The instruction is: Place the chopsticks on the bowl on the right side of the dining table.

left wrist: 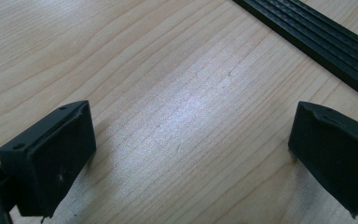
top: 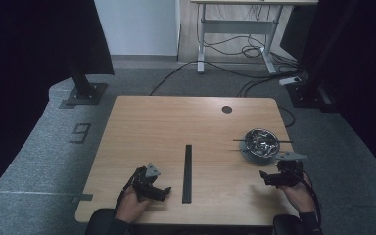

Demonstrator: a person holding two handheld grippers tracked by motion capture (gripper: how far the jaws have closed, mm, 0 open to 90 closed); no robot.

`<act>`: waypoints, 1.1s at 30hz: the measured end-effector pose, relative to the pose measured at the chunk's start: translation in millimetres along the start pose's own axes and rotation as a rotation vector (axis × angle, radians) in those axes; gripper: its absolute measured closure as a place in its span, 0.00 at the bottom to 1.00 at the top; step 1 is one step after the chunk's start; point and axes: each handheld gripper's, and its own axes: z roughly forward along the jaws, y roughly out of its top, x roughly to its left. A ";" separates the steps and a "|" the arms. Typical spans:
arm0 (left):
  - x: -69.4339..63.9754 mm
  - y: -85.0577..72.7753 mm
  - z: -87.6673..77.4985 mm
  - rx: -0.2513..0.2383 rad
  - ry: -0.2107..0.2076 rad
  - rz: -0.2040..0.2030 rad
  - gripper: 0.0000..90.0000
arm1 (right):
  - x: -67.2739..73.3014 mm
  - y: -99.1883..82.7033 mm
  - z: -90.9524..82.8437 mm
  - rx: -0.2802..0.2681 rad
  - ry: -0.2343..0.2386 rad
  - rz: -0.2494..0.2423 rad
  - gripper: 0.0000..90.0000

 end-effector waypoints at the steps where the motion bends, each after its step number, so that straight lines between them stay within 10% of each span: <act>1: -0.1 0.0 0.0 0.000 0.000 -0.001 0.00 | 3.1 -0.7 0.5 -0.001 0.004 -0.005 0.00; 33: -0.6 -0.1 -0.1 0.000 0.003 -0.002 0.00 | 104.5 34.3 54.4 -0.004 0.199 -0.161 0.00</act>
